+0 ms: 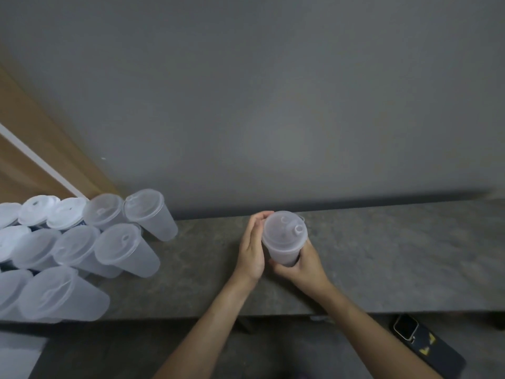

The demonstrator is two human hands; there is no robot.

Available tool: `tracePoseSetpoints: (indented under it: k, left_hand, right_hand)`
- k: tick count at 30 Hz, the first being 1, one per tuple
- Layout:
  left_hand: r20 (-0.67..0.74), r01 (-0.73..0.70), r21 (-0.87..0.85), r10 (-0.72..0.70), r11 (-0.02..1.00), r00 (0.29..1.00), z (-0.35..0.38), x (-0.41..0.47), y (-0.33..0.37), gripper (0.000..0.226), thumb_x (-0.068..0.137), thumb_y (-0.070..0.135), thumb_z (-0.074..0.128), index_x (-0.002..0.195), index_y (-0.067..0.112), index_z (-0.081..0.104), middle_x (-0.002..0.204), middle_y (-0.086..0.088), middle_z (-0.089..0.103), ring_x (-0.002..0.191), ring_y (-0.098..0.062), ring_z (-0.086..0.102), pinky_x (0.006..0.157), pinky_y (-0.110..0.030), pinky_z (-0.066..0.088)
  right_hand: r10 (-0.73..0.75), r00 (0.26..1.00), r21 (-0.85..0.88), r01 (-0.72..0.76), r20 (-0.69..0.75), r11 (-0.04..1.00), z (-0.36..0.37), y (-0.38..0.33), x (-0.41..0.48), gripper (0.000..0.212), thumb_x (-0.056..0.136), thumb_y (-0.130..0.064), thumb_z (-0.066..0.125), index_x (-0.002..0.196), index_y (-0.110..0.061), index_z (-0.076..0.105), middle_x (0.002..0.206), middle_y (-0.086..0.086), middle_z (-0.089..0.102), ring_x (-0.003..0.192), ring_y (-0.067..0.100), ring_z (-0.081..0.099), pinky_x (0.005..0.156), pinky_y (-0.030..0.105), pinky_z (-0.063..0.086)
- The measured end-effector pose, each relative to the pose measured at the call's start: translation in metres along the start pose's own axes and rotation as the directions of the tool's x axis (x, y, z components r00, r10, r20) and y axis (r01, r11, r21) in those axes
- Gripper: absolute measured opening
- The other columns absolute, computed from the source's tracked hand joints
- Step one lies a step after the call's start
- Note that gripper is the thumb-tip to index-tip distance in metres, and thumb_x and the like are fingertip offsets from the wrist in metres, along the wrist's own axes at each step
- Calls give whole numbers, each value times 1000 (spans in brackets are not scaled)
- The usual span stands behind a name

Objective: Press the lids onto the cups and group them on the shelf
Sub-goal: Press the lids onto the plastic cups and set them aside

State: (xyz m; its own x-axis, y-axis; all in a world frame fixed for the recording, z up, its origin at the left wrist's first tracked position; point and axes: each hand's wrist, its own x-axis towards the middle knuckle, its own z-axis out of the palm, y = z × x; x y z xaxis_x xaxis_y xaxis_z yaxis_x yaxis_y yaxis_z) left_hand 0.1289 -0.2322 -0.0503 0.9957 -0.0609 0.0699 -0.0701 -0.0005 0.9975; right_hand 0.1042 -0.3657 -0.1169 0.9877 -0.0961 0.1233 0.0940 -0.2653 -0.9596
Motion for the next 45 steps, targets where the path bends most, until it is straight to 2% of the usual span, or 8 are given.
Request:
tracePoseSetpoints:
  k: [6, 12, 17, 23, 29, 35, 40, 45]
  left_hand:
    - [20, 14, 6, -14, 1000, 1000, -5, 4, 9, 32, 109, 9, 38, 122, 12, 66, 116, 8, 72, 111, -4, 65, 91, -15, 47]
    - [-13, 51, -47, -52, 998, 999, 3, 3, 6, 35, 108, 6, 35, 121, 6, 68, 119, 1, 73, 112, -7, 66, 90, -16, 49]
    - [20, 86, -64, -85, 994, 996, 2, 3, 11, 34, 107, 11, 39, 122, 10, 70, 121, 3, 73, 114, -6, 66, 94, -18, 50]
    - [12, 80, -87, -79, 993, 997, 6, 5, 12, 37, 107, 7, 37, 120, 5, 71, 121, -1, 74, 116, -11, 66, 95, -21, 50]
    - [47, 61, -62, -58, 996, 997, 2, 10, 11, 36, 106, 7, 38, 119, 8, 71, 121, 3, 73, 117, -10, 65, 97, -21, 49]
    - [45, 72, -61, -69, 996, 997, 5, 10, 13, 34, 106, 7, 39, 114, 7, 72, 114, -1, 75, 110, -13, 68, 90, -21, 51]
    - [59, 60, -63, -56, 996, 997, 3, 11, 11, 35, 106, 8, 38, 112, 8, 72, 112, 0, 75, 108, -13, 69, 88, -21, 51]
    - [87, 83, -83, -75, 993, 993, 5, 15, 8, 33, 105, 16, 41, 115, 11, 72, 117, -3, 74, 115, -18, 67, 98, -30, 50]
  right_hand:
    - [56, 998, 36, -55, -9, 998, 6, -6, -3, 109, 54, -51, 101, 139, -31, 36, 138, -12, 58, 127, 2, 58, 103, 28, 52]
    - [-12, 1000, 17, 12, -25, 1000, 2, -2, -3, 81, 71, -16, 91, 142, -21, 52, 132, -6, 66, 123, 12, 64, 102, 42, 55]
    - [26, 999, 61, -24, -35, 998, 5, -6, -3, 109, 57, -39, 103, 144, -26, 39, 139, -11, 59, 128, 5, 59, 103, 28, 52]
    - [-12, 1000, 27, 12, -23, 1000, 1, -2, -2, 82, 71, -17, 93, 141, -24, 52, 130, -8, 66, 122, 14, 65, 99, 32, 55]
    - [39, 999, 34, -39, 1, 999, 4, -3, 1, 113, 53, -49, 103, 144, -29, 40, 138, -11, 59, 127, 7, 59, 103, 35, 54]
    - [19, 1000, 1, -19, 12, 1000, -1, 2, -1, 70, 73, -19, 91, 134, -26, 57, 122, -8, 70, 116, 14, 68, 97, 36, 58]
    - [45, 999, 49, -45, -14, 998, 3, -4, 0, 108, 56, -44, 102, 144, -28, 41, 138, -11, 59, 127, 6, 59, 103, 31, 53]
    - [45, 998, 56, -43, -43, 998, -2, 1, -3, 87, 69, -23, 96, 143, -25, 49, 131, -9, 66, 122, 8, 64, 103, 39, 55]
